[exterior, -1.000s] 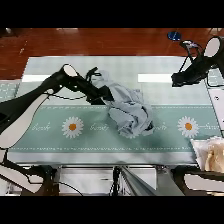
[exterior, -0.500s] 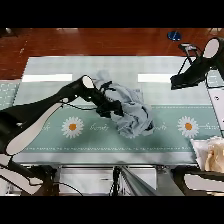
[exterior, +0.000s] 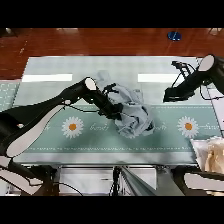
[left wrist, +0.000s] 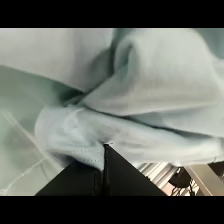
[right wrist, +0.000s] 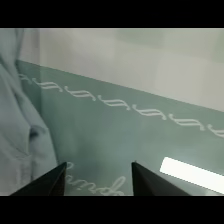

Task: Fold the shirts.

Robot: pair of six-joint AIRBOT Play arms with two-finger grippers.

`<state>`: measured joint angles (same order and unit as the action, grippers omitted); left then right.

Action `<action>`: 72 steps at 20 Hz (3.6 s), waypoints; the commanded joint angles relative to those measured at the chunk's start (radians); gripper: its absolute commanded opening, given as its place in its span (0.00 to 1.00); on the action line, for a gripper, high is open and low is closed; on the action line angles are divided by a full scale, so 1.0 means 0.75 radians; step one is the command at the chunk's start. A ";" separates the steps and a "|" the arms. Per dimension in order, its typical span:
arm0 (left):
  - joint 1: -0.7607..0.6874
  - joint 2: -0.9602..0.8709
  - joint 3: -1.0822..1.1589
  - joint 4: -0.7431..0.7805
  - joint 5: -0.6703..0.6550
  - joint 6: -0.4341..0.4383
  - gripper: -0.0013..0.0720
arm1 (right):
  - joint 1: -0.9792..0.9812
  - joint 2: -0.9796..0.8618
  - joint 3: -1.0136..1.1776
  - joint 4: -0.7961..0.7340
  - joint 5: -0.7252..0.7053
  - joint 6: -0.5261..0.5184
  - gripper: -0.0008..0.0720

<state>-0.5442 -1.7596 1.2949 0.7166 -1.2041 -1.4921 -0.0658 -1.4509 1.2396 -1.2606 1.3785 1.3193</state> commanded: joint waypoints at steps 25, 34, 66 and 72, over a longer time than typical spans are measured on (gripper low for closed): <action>0.310 0.585 0.033 -0.048 -0.081 0.079 0.05 | -0.116 0.508 -0.565 0.554 -0.003 -0.288 0.06; 0.481 1.494 0.074 -0.049 0.198 0.078 0.05 | -0.246 1.126 0.133 0.555 -0.157 -0.011 0.06; 0.506 1.253 -0.592 0.271 0.420 -0.031 0.05 | 0.300 0.254 0.246 0.270 -0.224 0.046 0.06; 0.512 1.071 -0.592 0.282 0.551 0.336 0.05 | 0.314 0.062 0.246 0.090 -0.656 0.014 0.06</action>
<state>-0.1608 -0.8970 0.8600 0.9268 -0.8570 -1.3933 0.1566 -1.3422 1.4261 -1.1244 1.0775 1.3518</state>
